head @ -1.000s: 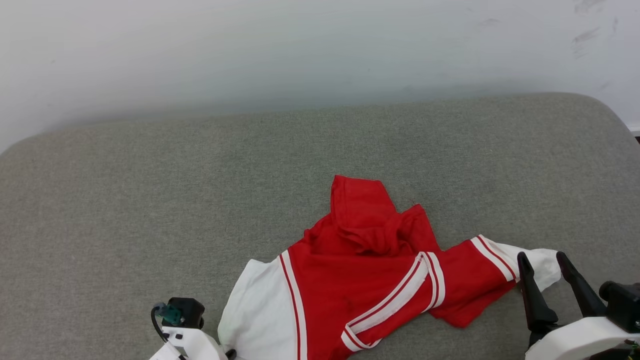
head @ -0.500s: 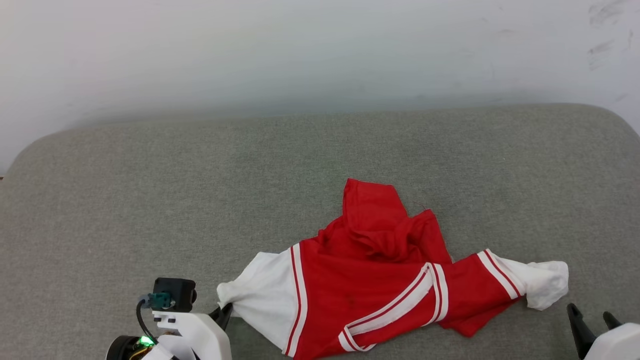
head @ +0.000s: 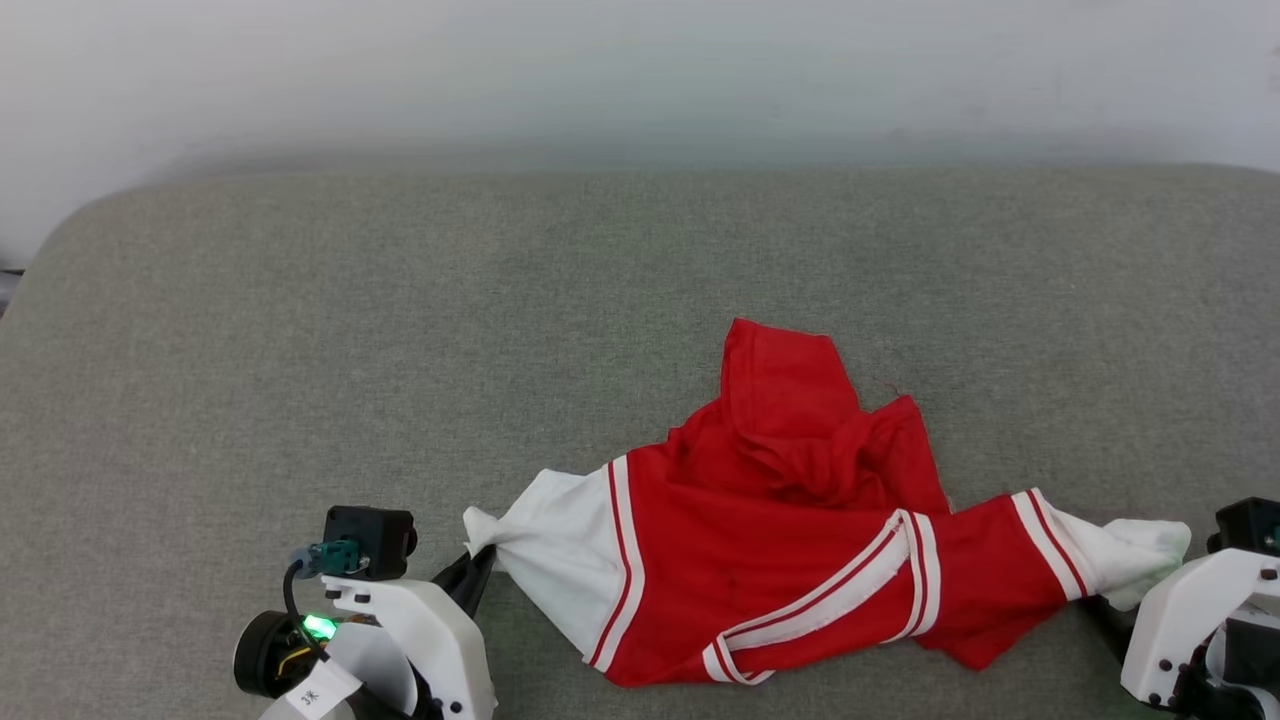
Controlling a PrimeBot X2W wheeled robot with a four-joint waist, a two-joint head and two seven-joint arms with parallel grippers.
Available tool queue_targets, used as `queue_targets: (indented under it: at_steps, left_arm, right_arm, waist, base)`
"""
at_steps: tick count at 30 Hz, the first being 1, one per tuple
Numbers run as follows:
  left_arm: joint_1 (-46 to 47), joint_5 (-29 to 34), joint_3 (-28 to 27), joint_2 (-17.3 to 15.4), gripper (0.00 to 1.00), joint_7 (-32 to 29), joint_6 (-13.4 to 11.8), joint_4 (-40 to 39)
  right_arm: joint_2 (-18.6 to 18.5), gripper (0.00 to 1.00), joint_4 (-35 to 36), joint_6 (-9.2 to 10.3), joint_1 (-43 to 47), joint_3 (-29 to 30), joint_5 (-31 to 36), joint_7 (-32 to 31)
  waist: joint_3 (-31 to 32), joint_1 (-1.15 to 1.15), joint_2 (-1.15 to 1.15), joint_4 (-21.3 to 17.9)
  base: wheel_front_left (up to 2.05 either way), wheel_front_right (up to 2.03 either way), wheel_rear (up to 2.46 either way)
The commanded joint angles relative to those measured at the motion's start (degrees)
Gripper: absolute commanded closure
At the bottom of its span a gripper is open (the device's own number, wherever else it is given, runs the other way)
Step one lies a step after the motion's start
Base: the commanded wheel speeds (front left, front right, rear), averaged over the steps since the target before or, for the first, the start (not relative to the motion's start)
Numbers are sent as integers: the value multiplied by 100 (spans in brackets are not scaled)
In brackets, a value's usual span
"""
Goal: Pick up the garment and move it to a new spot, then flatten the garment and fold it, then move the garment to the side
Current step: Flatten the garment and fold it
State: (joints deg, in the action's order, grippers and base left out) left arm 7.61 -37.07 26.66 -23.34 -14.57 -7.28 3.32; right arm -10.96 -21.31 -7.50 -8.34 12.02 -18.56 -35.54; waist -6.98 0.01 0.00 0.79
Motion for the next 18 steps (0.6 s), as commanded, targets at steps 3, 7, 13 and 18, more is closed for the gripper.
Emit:
queue_targets:
  at_steps: [3,7,13,18]
  left_arm:
    - [48,-38,-14,12,100,51,36,17]
    - [24,-90,-60,16,100,176,41,98]
    - [-49,-78,-149,-23,100,358,8,12]
    - [37,25,-301,-206,100,535,-41,-206]
  right_arm:
    - [25,0,-366,2,-12,-165,-77,-338]
    - [57,100,-491,-1,63,-268,-308,-534]
    - [-82,100,193,3,197,72,-240,29]
    - [-13,100,1147,3,418,293,-58,303]
  waist:
    - [-98,-1,0,51]
    - [-109,-1,0,67]
    - [173,-1,0,52]
    - [474,-1,0,16]
  base:
    - [0,0,0]
    - [0,0,0]
    - [0,0,0]
    - [0,0,0]
